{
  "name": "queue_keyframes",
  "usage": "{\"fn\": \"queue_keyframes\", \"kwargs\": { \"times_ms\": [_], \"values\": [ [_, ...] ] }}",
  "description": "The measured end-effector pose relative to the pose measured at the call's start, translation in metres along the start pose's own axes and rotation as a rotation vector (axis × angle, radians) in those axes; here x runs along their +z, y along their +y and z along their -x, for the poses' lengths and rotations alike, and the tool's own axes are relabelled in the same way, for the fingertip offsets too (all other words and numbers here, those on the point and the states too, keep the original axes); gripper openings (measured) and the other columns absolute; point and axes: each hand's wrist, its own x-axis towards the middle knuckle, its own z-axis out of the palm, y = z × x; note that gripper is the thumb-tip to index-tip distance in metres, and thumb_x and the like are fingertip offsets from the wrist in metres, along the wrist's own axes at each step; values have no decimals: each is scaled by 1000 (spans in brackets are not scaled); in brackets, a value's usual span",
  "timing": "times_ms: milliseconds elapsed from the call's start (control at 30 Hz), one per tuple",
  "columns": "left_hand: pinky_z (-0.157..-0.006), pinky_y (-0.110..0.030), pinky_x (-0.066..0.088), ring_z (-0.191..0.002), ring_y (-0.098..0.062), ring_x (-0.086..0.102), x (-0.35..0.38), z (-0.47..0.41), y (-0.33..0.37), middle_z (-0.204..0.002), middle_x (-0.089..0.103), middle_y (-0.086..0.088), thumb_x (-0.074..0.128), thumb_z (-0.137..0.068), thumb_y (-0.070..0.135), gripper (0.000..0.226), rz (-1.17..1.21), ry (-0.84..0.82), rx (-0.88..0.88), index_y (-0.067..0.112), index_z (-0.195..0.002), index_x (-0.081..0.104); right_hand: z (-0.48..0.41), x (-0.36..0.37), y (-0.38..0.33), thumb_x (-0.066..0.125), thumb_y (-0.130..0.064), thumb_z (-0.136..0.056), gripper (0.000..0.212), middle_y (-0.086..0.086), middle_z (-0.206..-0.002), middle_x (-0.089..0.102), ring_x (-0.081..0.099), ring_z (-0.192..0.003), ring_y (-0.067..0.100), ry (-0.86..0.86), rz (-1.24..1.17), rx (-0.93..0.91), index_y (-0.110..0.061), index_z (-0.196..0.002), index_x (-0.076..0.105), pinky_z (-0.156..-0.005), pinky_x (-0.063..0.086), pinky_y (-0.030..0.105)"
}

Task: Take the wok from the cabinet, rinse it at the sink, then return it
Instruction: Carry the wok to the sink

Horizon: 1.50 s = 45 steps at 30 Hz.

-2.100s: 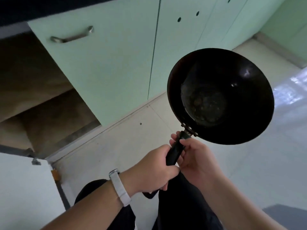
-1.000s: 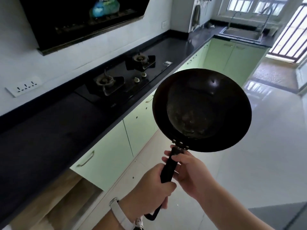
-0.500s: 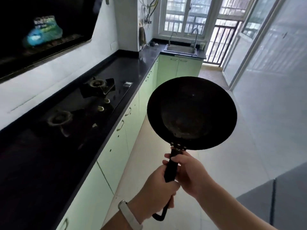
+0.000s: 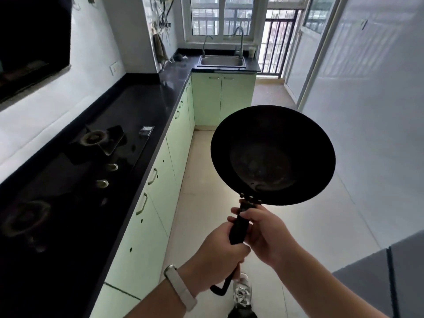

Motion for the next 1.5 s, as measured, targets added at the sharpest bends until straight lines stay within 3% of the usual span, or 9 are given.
{"fn": "queue_keyframes", "kwargs": {
  "times_ms": [400,667,833,1000,1367,1500],
  "values": [
    [-44,-25,45,-42,-19,54,-14,-226,77,-64,55,-4,55,-84,4,27,-51,-47,-56,14,-109,58,-185,-28,-139,47,10,-91,28,19,-101,66,70,-85,32,17,-30,20,3,-115,58,-71,58,40],
    [-43,-26,44,-39,-19,53,-47,-342,92,-63,55,-4,54,-79,6,32,-30,-90,-101,8,-110,56,-286,-24,-190,47,11,-92,28,20,-104,64,69,-87,33,62,7,42,7,-118,56,-73,58,42],
    [-41,-25,44,-38,-19,52,-92,-424,98,-61,57,-3,55,-76,9,36,-35,-128,-87,9,-112,56,-368,-2,-216,47,10,-90,29,19,-102,66,69,-89,34,111,43,30,7,-117,57,-84,55,49],
    [-41,-25,42,-39,-21,52,-159,-520,125,-60,54,-3,54,-79,3,27,15,-182,-34,8,-106,56,-463,45,-260,49,9,-91,23,17,-100,68,70,-86,31,152,59,-41,3,-110,61,-75,57,42],
    [-45,-29,44,-40,-19,51,-276,-682,202,-59,53,-2,53,-83,-2,27,-45,-209,54,11,-106,58,-626,129,-360,49,7,-94,27,18,-107,66,69,-89,33,148,20,-110,5,-119,57,-82,57,44],
    [-43,-27,44,-40,-19,52,-293,-736,223,-64,53,-7,53,-85,-3,24,-66,-187,64,7,-107,56,-672,137,-396,47,8,-94,26,18,-106,65,67,-90,34,94,18,-124,4,-119,55,-77,57,41]
  ]
}}
